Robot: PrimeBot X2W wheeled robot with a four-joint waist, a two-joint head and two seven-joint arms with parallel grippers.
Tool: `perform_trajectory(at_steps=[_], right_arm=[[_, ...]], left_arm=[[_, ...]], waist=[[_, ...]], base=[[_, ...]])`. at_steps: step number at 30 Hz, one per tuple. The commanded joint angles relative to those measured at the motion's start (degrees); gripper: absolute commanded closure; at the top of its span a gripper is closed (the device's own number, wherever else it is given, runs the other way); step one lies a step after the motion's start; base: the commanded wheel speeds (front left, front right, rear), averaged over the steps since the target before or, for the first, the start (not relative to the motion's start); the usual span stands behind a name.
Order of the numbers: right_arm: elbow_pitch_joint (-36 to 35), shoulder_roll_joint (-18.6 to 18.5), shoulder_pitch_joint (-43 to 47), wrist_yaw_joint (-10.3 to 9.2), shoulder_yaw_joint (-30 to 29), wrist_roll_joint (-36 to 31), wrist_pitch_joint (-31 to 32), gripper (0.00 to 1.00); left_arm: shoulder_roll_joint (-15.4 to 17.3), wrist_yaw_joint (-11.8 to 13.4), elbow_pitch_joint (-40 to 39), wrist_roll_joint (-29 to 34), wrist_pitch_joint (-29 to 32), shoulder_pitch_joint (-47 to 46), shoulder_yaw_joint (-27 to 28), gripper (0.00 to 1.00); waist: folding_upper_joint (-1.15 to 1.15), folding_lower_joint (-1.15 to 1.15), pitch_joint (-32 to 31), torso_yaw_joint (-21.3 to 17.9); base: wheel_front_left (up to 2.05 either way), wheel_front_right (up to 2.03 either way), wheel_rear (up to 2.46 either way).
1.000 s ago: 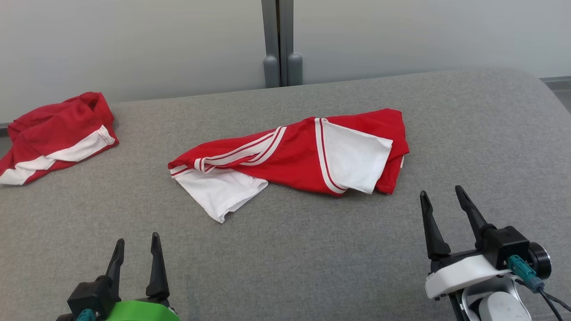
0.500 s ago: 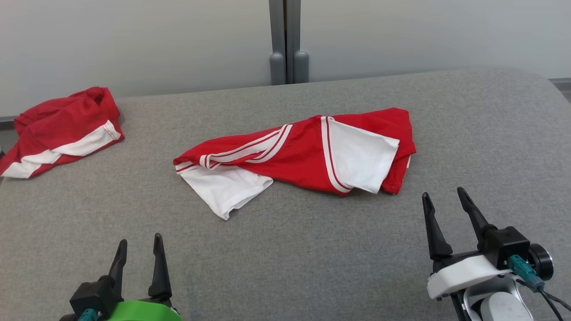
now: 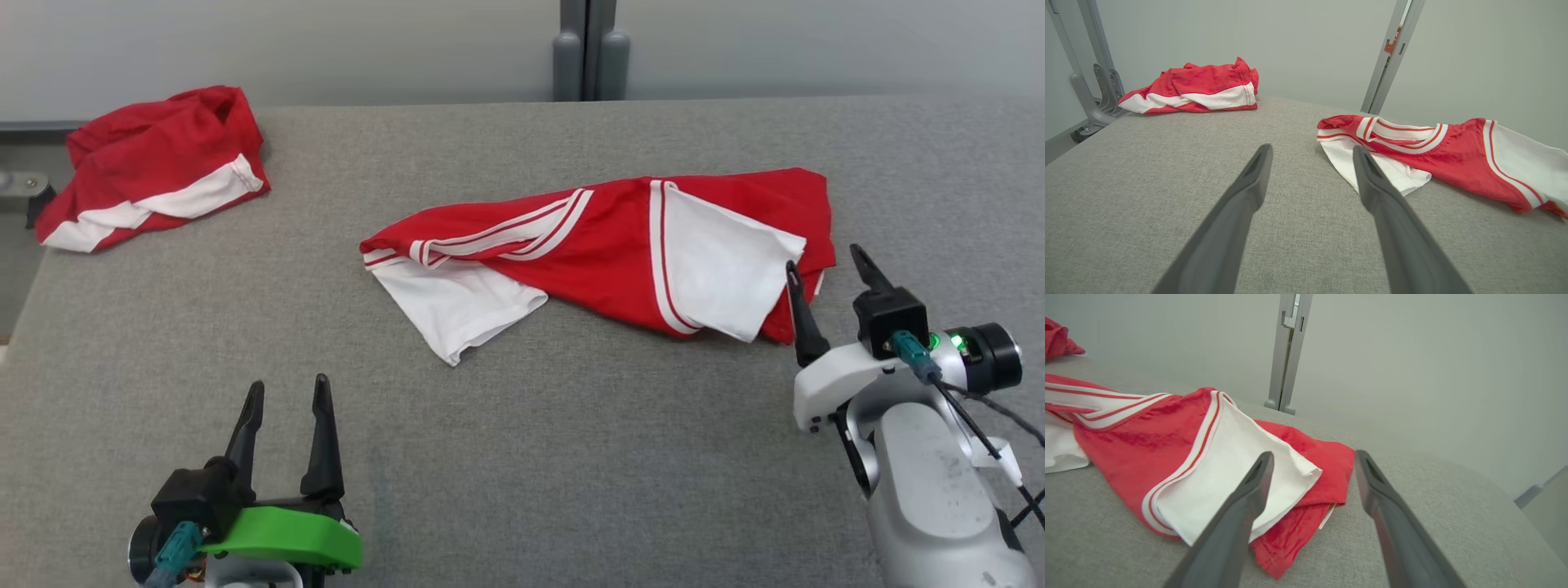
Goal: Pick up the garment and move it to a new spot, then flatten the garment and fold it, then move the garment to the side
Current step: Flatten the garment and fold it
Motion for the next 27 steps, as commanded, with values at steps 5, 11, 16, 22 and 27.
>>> perform_trajectory(at_steps=[5,11,16,22,27], right_arm=[[10.4,-2.3,-7.5,-0.08,-2.7,-3.8,-0.2,0.0],[19.8,-4.4,-13.1,-0.08,-5.6,-6.2,0.0,0.51],[22.5,-3.5,-14.7,-0.08,-7.7,-6.8,-0.1,1.0],[16.0,-0.3,-14.1,-0.08,-1.4,-1.7,-0.1,1.0],[7.1,0.5,-9.6,-0.08,11.1,7.6,-0.1,1.0]], left_arm=[[0.1,0.5,-0.5,-0.8,0.0,-1.9,-1.4,0.0],[0.1,0.8,-0.3,-1.2,0.0,-2.5,-2.1,0.0],[0.1,1.0,-0.1,-1.2,0.0,-2.3,-1.6,0.0],[0.1,1.0,-0.4,-0.8,0.0,-1.7,-1.4,0.0],[0.1,1.0,-0.4,-0.4,0.0,-0.9,-1.1,0.0]], waist=[[0.0,0.0,5.0,6.0],[0.0,0.0,6.1,8.3],[0.0,0.0,5.5,7.9],[0.0,0.0,3.7,5.9],[0.0,0.0,2.1,4.8]], base=[[0.0,0.0,0.0],[0.0,0.0,0.0],[0.0,0.0,0.0],[0.0,0.0,0.0],[0.0,0.0,0.0]])
